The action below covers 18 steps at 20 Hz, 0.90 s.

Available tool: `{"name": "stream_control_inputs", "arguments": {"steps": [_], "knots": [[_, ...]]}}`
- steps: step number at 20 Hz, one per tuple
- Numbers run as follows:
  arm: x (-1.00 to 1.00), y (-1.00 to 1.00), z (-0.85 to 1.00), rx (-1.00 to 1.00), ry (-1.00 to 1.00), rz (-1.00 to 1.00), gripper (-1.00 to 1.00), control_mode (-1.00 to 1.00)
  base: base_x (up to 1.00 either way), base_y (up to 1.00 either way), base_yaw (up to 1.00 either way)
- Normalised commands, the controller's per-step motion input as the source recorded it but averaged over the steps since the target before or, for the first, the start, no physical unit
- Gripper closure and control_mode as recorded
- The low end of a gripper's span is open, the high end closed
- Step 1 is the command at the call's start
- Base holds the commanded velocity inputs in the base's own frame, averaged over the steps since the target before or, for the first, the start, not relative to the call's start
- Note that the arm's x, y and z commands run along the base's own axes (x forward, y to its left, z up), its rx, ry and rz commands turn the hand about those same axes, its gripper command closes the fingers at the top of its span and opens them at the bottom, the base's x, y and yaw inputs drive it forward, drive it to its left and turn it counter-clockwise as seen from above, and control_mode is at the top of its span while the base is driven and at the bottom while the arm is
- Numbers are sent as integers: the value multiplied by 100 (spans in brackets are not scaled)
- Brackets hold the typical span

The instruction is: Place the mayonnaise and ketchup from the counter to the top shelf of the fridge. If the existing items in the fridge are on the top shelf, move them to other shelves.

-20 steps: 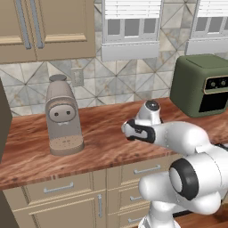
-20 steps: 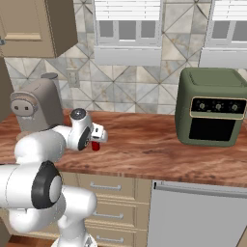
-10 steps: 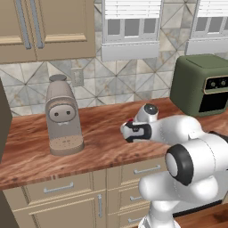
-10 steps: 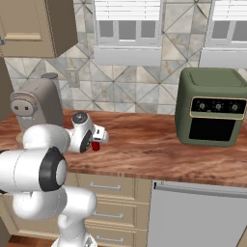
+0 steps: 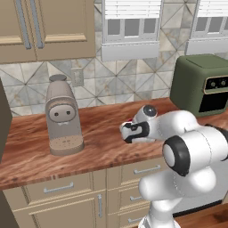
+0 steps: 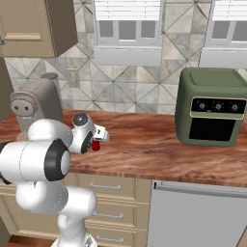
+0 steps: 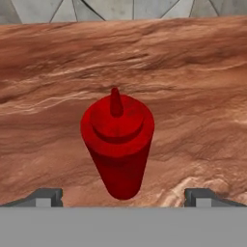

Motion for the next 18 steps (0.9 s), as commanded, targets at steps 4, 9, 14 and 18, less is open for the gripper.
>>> {"name": "stream_control_inputs", "arguments": {"steps": [4,9,14,18], "knots": [[14,0,-4,0,-4,0,-100,-100,0,0,0],[10,0,-3,0,-3,0,-100,-100,0,0,0],[9,0,-1,0,-3,0,-100,-100,0,0,0],[13,0,-1,0,-2,0,-100,-100,0,0,0]]}}
